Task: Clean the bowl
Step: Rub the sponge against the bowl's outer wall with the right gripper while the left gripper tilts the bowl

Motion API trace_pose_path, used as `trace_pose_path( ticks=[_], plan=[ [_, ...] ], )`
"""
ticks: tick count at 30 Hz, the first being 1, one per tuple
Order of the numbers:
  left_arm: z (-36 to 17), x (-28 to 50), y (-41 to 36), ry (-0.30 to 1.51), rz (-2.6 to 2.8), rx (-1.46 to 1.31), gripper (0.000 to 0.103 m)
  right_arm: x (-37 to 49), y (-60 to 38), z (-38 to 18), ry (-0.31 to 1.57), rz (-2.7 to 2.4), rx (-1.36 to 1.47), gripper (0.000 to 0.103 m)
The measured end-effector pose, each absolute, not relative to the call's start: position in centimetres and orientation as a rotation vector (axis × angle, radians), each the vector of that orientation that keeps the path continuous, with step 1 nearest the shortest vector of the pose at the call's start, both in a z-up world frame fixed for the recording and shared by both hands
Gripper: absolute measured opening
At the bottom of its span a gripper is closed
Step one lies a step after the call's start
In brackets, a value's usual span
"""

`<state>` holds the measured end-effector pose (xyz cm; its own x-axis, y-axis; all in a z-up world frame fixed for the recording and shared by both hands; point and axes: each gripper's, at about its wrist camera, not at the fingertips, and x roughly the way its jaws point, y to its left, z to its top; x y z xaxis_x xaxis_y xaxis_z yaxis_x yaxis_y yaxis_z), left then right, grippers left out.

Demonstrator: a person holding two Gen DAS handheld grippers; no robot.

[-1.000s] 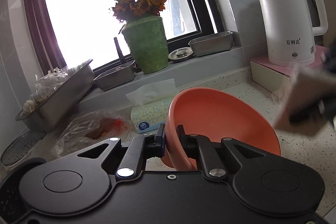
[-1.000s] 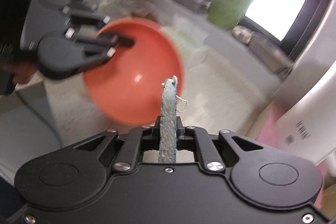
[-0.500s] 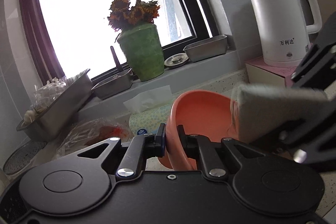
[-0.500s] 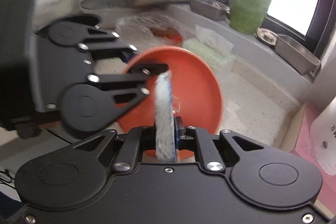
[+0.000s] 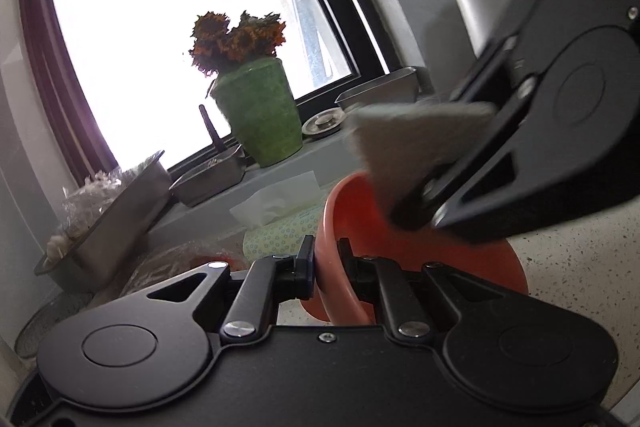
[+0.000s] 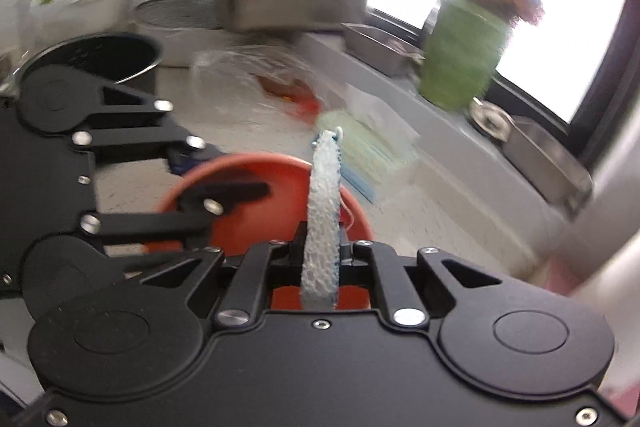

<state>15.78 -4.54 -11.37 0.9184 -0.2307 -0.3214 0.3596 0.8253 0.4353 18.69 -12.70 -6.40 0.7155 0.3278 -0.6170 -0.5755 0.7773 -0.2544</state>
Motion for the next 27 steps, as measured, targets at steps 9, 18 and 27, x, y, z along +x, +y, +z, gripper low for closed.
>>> trace_pose_path(
  ticks=[9,18,27],
  plan=[
    [-11.4,16.1,-4.2,0.274,-0.303,0.492,0.01,18.7,-13.8,-7.0,0.628,0.484,-0.435,0.011],
    [-11.3,16.3,-4.1,0.28,-0.309,0.467,0.009,17.8,-14.9,-7.4,0.741,0.493,-0.211,0.011],
    [-11.2,16.3,-4.4,0.277,-0.322,0.482,0.009,20.6,-17.9,-6.8,0.735,0.464,0.1,0.011]
  ],
)
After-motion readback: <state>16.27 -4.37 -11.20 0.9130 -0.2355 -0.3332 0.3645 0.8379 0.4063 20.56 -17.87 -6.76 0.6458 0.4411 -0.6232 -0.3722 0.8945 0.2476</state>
